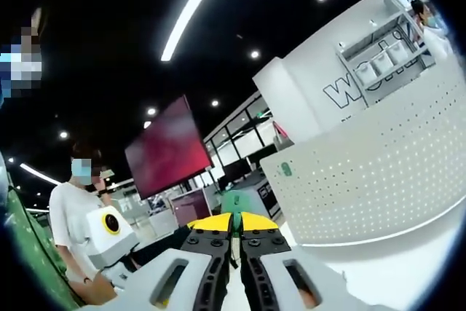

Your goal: Insert the hook assembly into the mounting plate slot until the hook locks in place.

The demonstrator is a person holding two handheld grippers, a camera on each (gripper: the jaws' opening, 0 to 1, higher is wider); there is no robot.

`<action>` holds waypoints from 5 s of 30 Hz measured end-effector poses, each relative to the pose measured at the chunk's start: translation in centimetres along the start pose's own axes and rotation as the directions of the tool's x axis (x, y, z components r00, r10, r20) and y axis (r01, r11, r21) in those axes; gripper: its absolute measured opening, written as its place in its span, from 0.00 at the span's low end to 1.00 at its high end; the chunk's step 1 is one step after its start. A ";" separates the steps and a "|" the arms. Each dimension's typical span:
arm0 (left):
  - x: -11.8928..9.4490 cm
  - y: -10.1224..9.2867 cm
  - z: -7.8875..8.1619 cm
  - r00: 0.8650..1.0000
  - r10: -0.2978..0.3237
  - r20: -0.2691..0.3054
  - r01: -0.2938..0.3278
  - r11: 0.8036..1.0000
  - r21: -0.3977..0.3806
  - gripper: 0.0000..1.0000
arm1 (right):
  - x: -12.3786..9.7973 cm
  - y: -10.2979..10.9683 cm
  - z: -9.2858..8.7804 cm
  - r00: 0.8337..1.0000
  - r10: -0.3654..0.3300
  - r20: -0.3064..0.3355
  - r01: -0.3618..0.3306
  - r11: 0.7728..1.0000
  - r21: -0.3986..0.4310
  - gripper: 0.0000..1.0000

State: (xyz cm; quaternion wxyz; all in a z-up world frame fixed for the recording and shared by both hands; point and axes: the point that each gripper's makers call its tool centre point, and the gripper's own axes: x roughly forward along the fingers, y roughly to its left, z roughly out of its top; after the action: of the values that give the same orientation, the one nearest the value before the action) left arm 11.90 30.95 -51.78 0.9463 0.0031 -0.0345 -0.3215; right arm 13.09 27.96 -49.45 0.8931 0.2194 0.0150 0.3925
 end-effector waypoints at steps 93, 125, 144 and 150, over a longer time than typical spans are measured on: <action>-5.9 10.2 -10.5 0.971 -0.080 -0.225 0.051 0.990 -0.133 0.95 | 25.6 -15.7 0.4 0.847 -0.506 0.162 0.510 0.688 -0.517 0.02; -5.9 11.0 -11.3 0.970 -0.088 -0.228 0.054 0.987 -0.152 0.93 | 26.4 -16.8 -0.2 0.828 -0.540 0.150 0.527 0.659 -0.537 0.02; -6.2 11.2 -11.6 0.970 -0.102 -0.220 0.065 0.984 -0.165 0.91 | 26.7 -16.8 -0.4 0.795 -0.584 0.162 0.565 0.617 -0.548 0.02; -6.5 11.4 -11.5 0.972 -0.103 -0.214 0.066 0.983 -0.170 0.91 | 26.6 -16.9 -0.3 0.777 -0.602 0.184 0.593 0.601 -0.536 0.02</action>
State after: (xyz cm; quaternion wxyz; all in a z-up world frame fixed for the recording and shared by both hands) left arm 14.46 43.80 -63.37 0.9267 -0.0362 0.0974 -0.3610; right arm 43.21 36.84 -52.72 0.9950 -0.0764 -0.0230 0.0592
